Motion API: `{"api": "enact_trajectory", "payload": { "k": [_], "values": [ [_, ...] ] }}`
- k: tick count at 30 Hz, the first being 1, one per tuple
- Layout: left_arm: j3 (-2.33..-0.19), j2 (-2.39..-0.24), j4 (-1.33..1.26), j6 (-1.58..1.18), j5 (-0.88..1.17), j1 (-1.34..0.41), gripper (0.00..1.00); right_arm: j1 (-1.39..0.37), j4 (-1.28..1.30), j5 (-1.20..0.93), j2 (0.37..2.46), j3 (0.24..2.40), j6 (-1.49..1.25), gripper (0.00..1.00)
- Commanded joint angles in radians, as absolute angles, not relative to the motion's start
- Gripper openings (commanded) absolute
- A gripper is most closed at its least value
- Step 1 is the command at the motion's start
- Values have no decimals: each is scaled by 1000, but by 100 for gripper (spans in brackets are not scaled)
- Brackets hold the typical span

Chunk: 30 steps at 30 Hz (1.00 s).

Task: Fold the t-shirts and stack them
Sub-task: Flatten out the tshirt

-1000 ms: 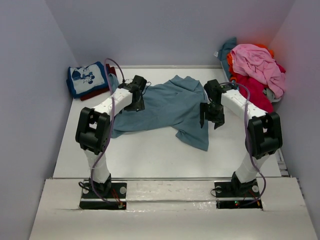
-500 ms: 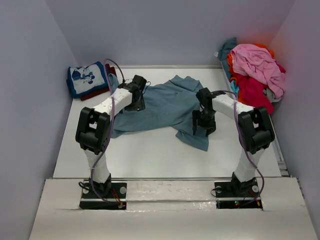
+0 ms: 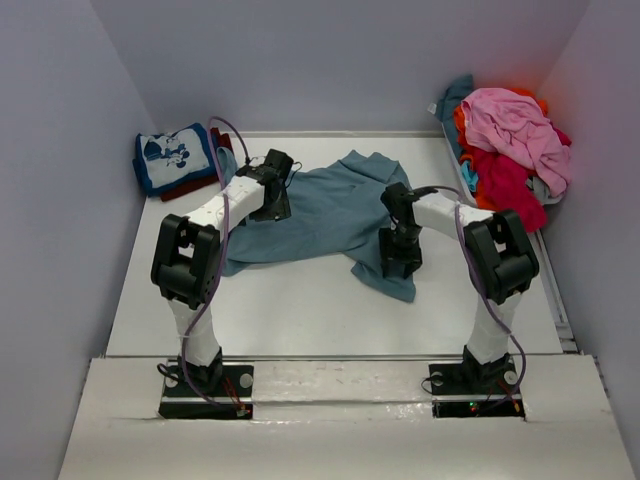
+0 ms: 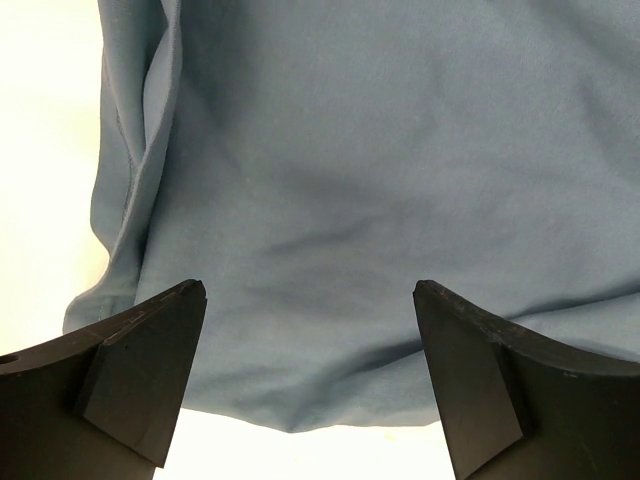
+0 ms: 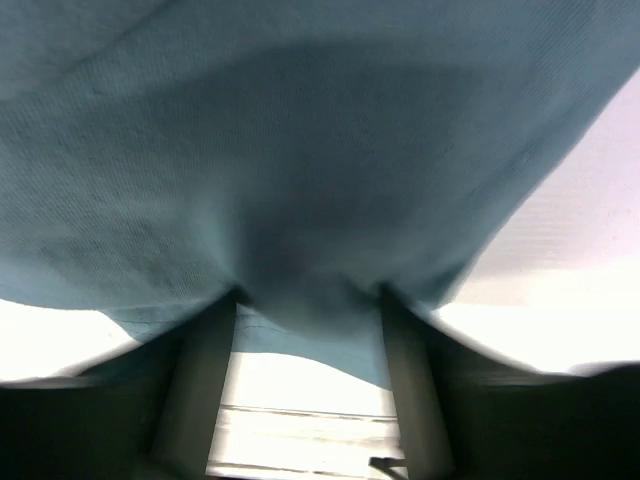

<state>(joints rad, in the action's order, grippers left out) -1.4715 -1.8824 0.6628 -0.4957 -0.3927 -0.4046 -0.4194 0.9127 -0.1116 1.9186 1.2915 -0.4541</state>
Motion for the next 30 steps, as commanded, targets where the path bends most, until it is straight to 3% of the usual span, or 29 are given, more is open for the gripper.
{"api": "enact_trajectory", "payload": {
  "k": [1,2,4,5,20,30],
  "values": [
    [-1479,-1875,658,-494,-407,-408,99,-439,841,-124,1959,1229,-479,44],
    [-1477,-1873,658,-492,-407,-408,99,-439,836,-126,1957,1220,-483,27],
    [-1477,-1871,660,-491,-407,-408,99,-439,835,-124,1953,1201,-492,11],
    [-1477,-1871,661,-489,-408,-408,99,-439,833,-126,1942,1184,-502,7],
    [-1447,-1871,687,-443,-407,-408,99,-439,932,-38,1661,1144,-633,7],
    [-1430,-1876,707,-430,-416,-417,99,-347,1074,49,1372,1154,-680,7]
  ]
}}
